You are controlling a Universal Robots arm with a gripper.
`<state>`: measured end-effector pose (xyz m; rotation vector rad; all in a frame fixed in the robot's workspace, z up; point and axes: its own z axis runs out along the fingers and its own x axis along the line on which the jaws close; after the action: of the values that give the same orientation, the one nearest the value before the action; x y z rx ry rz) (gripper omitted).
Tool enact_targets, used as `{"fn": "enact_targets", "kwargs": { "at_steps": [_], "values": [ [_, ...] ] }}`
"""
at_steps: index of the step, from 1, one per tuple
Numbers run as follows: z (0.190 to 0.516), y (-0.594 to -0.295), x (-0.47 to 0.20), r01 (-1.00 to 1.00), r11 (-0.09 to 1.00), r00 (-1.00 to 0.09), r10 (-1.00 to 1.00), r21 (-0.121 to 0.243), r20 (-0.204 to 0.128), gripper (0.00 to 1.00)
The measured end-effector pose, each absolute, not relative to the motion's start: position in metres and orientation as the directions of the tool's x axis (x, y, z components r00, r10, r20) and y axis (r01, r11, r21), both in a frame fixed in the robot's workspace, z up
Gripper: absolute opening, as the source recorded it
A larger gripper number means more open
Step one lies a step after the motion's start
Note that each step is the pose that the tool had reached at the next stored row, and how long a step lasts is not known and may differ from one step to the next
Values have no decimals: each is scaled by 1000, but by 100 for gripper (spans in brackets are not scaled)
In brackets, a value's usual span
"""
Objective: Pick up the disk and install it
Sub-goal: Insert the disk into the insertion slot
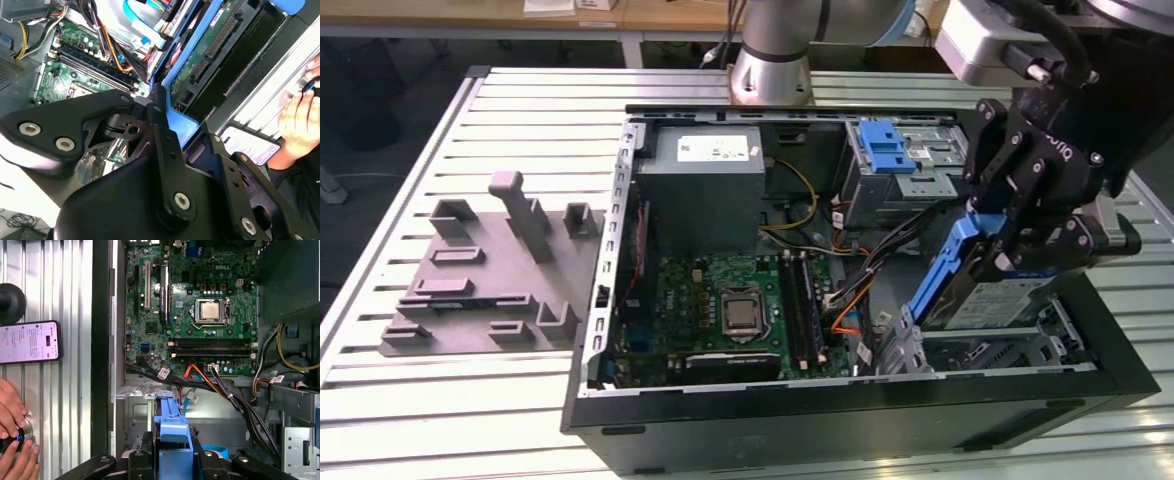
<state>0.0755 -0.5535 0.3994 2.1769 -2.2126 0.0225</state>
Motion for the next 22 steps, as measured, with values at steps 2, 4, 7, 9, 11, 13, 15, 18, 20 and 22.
{"fn": "enact_targets", "kwargs": {
  "at_steps": [2,4,7,9,11,13,15,18,20,22],
  "values": [
    [397,-554,76,-1000,17,-16,-999,16,37,36],
    [395,-554,76,-1000,17,-16,-999,16,37,36],
    [392,-554,76,-1000,17,-16,-999,16,37,36],
    [390,-554,76,-1000,17,-16,-999,16,37,36],
    [388,-554,76,-1000,17,-16,-999,16,37,36],
    [386,-554,76,-1000,17,-16,-999,16,37,36],
    [383,-554,76,-1000,17,-16,-999,16,37,36],
    [382,-554,76,-1000,17,-16,-999,16,37,36],
    [382,-554,75,-1000,17,-16,-999,16,37,36],
    [382,-554,76,-1000,17,-16,-999,16,37,36]
  ]
}}
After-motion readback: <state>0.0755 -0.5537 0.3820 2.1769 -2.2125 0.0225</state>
